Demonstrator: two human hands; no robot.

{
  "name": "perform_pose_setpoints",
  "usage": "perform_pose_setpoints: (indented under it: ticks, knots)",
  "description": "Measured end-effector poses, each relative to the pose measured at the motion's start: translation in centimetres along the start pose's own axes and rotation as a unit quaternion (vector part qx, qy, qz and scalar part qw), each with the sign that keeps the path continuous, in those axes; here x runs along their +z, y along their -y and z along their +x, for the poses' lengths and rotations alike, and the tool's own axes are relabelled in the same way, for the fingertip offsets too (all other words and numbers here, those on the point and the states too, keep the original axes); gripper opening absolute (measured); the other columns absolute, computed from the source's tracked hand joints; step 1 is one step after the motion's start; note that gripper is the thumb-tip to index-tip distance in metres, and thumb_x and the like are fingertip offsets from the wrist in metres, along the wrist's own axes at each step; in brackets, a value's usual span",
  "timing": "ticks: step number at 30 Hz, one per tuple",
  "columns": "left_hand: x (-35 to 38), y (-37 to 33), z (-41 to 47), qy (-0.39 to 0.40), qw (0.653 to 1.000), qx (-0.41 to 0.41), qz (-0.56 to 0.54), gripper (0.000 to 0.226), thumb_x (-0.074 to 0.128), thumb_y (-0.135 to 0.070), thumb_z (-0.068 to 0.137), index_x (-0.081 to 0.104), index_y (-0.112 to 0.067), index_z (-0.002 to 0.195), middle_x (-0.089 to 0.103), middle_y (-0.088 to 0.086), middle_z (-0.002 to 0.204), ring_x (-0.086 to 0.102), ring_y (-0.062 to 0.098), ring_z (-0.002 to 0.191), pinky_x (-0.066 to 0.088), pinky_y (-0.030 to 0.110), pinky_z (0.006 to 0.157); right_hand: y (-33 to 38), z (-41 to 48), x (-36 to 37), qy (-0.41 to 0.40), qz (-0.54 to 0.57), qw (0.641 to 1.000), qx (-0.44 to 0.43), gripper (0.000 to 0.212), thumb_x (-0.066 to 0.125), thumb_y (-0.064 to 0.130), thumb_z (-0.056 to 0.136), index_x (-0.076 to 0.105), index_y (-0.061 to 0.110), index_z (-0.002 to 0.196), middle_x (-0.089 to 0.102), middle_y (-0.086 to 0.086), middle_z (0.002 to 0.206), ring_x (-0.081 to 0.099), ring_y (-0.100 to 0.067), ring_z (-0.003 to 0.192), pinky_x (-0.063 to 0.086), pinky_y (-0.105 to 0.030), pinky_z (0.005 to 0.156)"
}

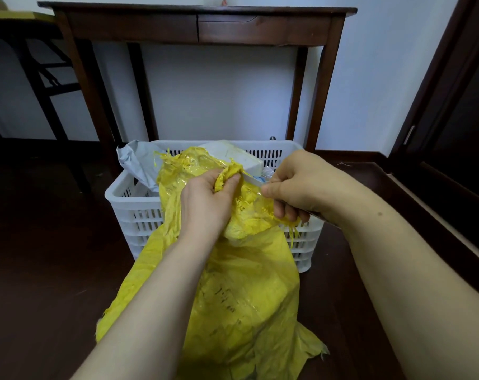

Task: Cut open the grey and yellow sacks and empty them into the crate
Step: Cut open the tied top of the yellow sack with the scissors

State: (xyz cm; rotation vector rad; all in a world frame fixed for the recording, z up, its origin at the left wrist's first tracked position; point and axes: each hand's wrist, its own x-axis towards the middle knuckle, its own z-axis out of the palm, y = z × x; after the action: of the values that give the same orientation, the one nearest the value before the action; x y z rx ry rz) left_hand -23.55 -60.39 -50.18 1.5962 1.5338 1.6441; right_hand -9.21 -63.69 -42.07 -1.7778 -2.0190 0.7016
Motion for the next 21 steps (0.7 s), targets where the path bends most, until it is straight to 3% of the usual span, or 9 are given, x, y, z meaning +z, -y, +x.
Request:
perform_pose_setpoints:
  ticks: [5,9,15,19,21]
  knots:
    - [0.1,0.1,-0.1,-0.005,1.0,-0.002,-0.005,0.012,0.068,-0.027,0.086,0.074,-0.017,0.087,0.065,-0.004,0.07,0.059,0.017,0.072,0.047,0.03,0.07,0.1,0.5,0.3,-0.017,-0.018,1.0,0.014,0.037,0.052,0.015,0.094,0.068,-0.002,0.065,0.055,0.0,0.036,0.046,-0.012,0.031,0.044,-0.026,0.05]
    - [0.1,0.0,-0.1,-0.008,1.0,0.001,0.0,0.014,0.067,-0.026,0.087,0.074,-0.015,0.09,0.072,0.005,0.081,0.064,0.027,0.082,0.045,0.029,0.069,0.2,0.7,0.4,-0.045,-0.034,0.998,0.012,0.025,0.051,0.007,0.091,0.066,-0.004,0.074,0.06,-0.003,0.041,0.051,-0.015,0.033,0.053,-0.03,0.053]
    - [0.2,-0.3,-0.3,-0.002,1.0,0.02,0.011,0.016,0.065,-0.025,0.088,0.074,-0.012,0.093,0.072,0.012,0.088,0.063,0.033,0.088,0.041,0.029,0.069,0.4,0.5,0.8,-0.077,-0.076,0.994,-0.017,0.024,0.055,0.009,0.087,0.067,0.001,0.067,0.06,-0.002,0.045,0.057,-0.019,0.042,0.059,-0.036,0.063]
    - [0.2,-0.5,-0.4,-0.005,0.999,0.03,0.03,0.016,0.064,-0.025,0.089,0.074,-0.013,0.093,0.071,0.015,0.083,0.06,0.036,0.083,0.036,0.027,0.062,0.5,0.6,1.2,-0.102,-0.109,0.988,-0.05,0.025,0.055,0.018,0.09,0.06,0.006,0.069,0.061,-0.006,0.064,0.063,-0.027,0.072,0.055,-0.038,0.073]
    - [0.2,-0.5,-0.6,0.0,0.999,0.032,0.041,0.017,0.064,-0.025,0.089,0.074,-0.012,0.094,0.069,0.018,0.08,0.058,0.039,0.081,0.035,0.029,0.061,0.4,0.9,1.8,-0.127,-0.129,0.982,-0.06,0.027,0.054,0.019,0.091,0.052,0.012,0.065,0.06,-0.006,0.072,0.062,-0.029,0.079,0.049,-0.031,0.067]
